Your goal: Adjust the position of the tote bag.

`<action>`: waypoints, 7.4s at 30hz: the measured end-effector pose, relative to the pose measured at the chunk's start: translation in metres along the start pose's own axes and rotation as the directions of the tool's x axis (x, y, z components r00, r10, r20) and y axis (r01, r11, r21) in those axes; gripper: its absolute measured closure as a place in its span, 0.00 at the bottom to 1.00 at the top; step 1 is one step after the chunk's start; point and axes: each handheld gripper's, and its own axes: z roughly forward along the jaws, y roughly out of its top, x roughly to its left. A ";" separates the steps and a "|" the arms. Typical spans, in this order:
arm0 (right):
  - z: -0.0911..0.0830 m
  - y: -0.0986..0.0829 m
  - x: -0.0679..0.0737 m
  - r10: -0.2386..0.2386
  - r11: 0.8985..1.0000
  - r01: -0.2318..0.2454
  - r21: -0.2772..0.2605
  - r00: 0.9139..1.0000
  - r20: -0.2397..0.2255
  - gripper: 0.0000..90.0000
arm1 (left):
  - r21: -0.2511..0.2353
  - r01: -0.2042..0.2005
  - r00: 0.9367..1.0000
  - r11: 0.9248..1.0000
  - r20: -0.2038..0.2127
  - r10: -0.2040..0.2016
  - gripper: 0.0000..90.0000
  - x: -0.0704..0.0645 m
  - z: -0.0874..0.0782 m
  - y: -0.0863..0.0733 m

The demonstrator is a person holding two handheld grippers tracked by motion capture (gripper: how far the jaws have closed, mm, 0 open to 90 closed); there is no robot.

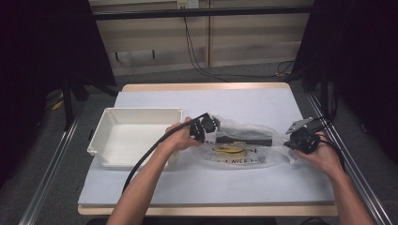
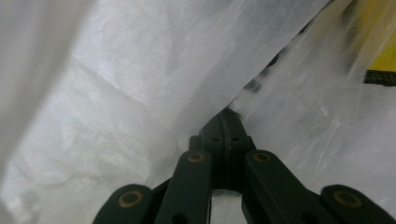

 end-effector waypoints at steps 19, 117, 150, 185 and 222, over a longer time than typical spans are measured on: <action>-0.016 0.006 0.009 0.068 0.965 -0.090 -0.247 0.993 -0.097 1.00 | -0.292 0.085 0.993 0.953 0.103 -0.056 1.00 -0.008 -0.039 -0.020; 0.064 0.131 -0.025 0.153 0.953 -0.211 -0.219 0.954 -0.257 1.00 | -0.612 0.215 0.938 0.761 0.346 0.014 1.00 -0.100 0.000 -0.034; -0.033 0.035 0.056 0.032 0.897 -0.145 -0.418 0.964 -0.264 1.00 | -0.662 0.128 0.964 0.739 0.258 0.064 1.00 -0.048 -0.057 0.014; -0.003 -0.015 0.073 0.075 0.951 -0.136 -0.278 0.973 -0.220 1.00 | -0.191 0.120 0.992 0.974 -0.018 -0.125 1.00 0.013 -0.017 0.012; -0.047 -0.030 0.084 0.157 0.843 -0.235 -0.483 0.968 -0.197 0.65 | -0.591 0.192 0.981 0.784 0.097 -0.167 0.73 -0.007 -0.070 -0.063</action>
